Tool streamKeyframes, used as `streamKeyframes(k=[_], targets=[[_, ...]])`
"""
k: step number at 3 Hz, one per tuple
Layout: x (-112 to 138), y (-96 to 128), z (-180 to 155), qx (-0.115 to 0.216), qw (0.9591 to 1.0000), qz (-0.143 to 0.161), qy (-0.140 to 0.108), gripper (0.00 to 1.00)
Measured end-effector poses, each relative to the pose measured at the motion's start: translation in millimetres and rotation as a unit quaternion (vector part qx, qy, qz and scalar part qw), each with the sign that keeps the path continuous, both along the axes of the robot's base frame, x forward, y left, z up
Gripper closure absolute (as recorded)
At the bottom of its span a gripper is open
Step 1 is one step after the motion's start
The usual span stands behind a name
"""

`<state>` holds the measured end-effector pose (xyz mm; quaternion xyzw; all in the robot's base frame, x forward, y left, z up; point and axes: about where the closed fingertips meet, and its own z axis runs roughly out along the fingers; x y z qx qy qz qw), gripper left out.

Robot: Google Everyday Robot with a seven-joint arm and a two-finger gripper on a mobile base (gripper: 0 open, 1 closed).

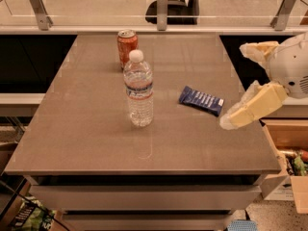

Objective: Knock water bottle over

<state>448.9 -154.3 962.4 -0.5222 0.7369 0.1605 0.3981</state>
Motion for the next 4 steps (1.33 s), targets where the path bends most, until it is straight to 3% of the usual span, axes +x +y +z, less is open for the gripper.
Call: streamKeyframes(k=[2, 4], targets=[[6, 16, -32, 0.052, 0.9986, 0.000, -0.005, 0.00], [27, 41, -51, 0.107, 0.9939, 0.017, -0.019, 0.00]])
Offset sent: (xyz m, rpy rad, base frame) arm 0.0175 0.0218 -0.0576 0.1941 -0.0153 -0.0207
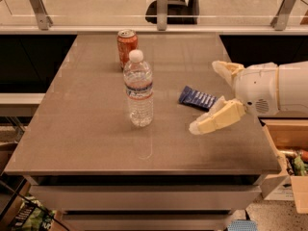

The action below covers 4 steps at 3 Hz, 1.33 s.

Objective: Knock water bottle over

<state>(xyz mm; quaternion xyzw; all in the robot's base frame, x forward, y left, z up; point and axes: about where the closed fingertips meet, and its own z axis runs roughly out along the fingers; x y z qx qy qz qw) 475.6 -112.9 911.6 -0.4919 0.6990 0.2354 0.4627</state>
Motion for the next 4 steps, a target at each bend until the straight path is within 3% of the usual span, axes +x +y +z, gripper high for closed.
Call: streamKeyframes(k=[1, 4], targets=[[8, 16, -3, 0.026, 0.9994, 0.019, -0.009, 0.00], [24, 67, -10, 0.099, 0.9913, 0.085, -0.019, 0.00]])
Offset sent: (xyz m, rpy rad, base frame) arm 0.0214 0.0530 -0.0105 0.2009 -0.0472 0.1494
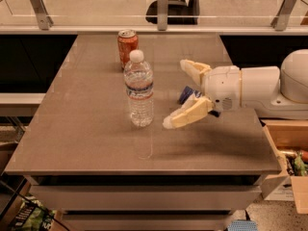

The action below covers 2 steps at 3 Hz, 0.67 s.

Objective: Knock water bottle over

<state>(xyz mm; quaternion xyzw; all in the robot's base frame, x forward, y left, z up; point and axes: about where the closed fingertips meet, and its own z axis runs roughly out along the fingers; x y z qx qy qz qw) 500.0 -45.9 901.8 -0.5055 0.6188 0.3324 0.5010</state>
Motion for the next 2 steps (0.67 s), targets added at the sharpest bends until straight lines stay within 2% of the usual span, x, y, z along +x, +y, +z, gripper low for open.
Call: streamKeyframes(k=[2], targets=[[4, 37, 5, 0.019, 0.9993, 0.032, 0.001, 0.00]])
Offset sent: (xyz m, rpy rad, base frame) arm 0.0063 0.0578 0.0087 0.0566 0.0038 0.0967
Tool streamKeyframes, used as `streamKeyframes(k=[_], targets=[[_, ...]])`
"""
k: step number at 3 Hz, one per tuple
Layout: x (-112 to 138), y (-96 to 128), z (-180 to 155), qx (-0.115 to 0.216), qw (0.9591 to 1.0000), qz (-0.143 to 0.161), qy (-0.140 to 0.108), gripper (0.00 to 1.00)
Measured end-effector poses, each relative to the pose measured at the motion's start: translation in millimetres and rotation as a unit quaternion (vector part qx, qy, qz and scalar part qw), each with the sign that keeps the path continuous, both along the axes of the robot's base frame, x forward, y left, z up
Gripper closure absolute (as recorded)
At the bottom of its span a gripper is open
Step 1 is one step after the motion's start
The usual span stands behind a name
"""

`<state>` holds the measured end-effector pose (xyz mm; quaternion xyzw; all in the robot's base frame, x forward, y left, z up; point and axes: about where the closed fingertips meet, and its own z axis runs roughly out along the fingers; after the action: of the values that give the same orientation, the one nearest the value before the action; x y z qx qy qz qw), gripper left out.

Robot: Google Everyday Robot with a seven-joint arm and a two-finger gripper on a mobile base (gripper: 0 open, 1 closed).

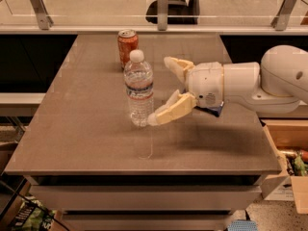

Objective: Knock water bottle over

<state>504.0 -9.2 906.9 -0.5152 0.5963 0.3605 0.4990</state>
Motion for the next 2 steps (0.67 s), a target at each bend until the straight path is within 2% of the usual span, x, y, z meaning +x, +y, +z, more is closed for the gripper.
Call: streamKeyframes(k=[1, 2], targets=[[-2, 19, 2, 0.002, 1.0000, 0.002, -0.002, 0.00], [-3, 30, 2, 0.002, 0.9999, -0.012, -0.003, 0.00]])
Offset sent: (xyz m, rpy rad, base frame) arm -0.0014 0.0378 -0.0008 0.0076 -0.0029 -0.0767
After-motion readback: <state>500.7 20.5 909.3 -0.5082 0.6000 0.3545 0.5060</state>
